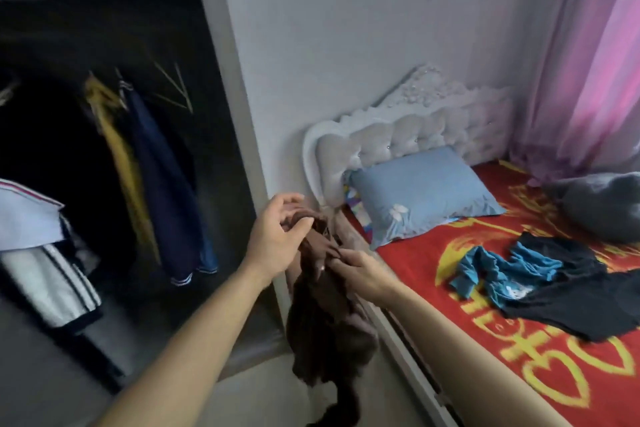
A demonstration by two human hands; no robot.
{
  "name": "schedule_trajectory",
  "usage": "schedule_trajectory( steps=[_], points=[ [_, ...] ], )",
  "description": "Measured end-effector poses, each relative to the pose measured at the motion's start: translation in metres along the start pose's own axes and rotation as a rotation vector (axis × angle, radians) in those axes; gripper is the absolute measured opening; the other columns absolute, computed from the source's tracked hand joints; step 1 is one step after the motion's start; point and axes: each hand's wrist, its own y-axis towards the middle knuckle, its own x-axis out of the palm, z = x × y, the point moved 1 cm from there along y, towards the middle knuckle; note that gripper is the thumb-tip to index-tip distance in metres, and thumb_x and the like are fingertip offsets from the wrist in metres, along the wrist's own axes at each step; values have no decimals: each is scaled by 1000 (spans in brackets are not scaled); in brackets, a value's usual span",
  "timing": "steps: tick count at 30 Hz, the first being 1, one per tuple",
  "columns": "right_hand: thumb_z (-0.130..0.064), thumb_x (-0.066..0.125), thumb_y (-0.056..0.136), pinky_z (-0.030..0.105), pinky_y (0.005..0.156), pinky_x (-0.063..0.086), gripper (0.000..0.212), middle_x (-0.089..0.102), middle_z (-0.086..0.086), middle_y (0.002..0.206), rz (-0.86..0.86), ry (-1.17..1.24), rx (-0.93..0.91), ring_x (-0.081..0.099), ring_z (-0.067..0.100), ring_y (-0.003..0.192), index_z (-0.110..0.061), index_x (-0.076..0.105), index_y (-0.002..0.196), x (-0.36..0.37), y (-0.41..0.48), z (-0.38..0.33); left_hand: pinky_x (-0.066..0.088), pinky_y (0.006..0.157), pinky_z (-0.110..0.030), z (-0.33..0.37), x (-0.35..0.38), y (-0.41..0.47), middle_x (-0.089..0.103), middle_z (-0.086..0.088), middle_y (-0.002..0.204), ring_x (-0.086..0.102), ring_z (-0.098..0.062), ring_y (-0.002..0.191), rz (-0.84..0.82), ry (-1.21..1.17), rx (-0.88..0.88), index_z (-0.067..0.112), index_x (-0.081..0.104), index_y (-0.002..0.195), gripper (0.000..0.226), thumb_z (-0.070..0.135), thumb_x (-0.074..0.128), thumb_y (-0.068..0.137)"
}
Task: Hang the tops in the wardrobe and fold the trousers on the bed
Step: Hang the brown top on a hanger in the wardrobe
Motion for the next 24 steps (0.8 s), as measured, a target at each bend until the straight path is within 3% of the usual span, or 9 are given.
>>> schedule_trajectory(
  steps=[3, 6, 11, 13, 15, 17, 19, 21, 24],
  points=[
    [-25, 52, 102, 26, 58, 45, 25, 61, 3, 78, 121, 207, 11, 57, 14, 70, -17, 65, 82, 50, 27, -46, 55, 81, -24, -23, -95, -35, 72, 7, 97, 68, -4, 92, 142, -8, -110, 26, 58, 121, 36, 30, 72, 88],
    [-34, 53, 101, 30, 57, 53, 24, 68, 9, 91, 89, 460, 36, 66, 22, 80, -13, 65, 99, 100, 52, -86, 51, 79, -28, -53, -161, -72, 71, 13, 89, 65, 2, 85, 198, 141, -259, 29, 70, 94, 17, 44, 65, 90],
    [-36, 54, 100, 30, 56, 54, 25, 71, 7, 93, 7, 610, 36, 71, 20, 81, -11, 59, 103, 180, 84, -128, 41, 64, -27, -77, -212, -110, 64, 3, 74, 60, -9, 69, 223, 123, -471, 13, 69, 82, 65, 75, 51, 81],
    [-31, 52, 102, 30, 57, 56, 28, 73, 11, 103, -110, 669, 22, 72, 25, 93, -6, 58, 114, 207, 92, -138, 39, 52, -20, -83, -223, -109, 63, 5, 69, 58, -6, 59, 285, 60, -493, 18, 72, 77, 52, 67, 56, 84],
    [-26, 51, 103, 29, 60, 56, 30, 73, 12, 104, -213, 703, -1, 71, 23, 93, -4, 56, 122, 228, 100, -147, 34, 41, -19, -92, -236, -102, 63, 1, 63, 55, -8, 48, 364, -50, -545, 23, 74, 71, 32, 48, 64, 89],
    [-22, 53, 102, 30, 64, 58, 29, 72, 13, 108, -263, 691, -15, 72, 21, 92, -4, 54, 125, 243, 115, -150, 27, 37, -18, -103, -252, -91, 57, -2, 58, 48, -9, 40, 434, -93, -573, 22, 68, 64, 30, 33, 67, 91],
    [-19, 55, 100, 38, 76, 61, 29, 71, 15, 113, -275, 675, 4, 71, 26, 100, -3, 54, 125, 253, 135, -151, 27, 35, -18, -113, -272, -75, 58, -3, 57, 47, -9, 39, 564, -134, -537, 20, 66, 71, 23, 24, 65, 94],
    [-18, 58, 99, 42, 87, 57, 29, 70, 16, 116, -276, 662, 34, 68, 31, 108, -3, 56, 123, 258, 162, -146, 35, 37, -19, -121, -293, -54, 68, -2, 65, 59, -10, 47, 696, -209, -471, 18, 67, 90, 8, 20, 61, 96],
    [-20, 63, 95, 38, 92, 56, 24, 73, 10, 111, -343, 514, -12, 68, 28, 108, -7, 66, 115, 257, 206, -137, 53, 57, -23, -132, -321, -14, 75, -7, 90, 74, -18, 80, 728, -321, -378, 15, 65, 104, 14, 18, 52, 101]
  ],
)
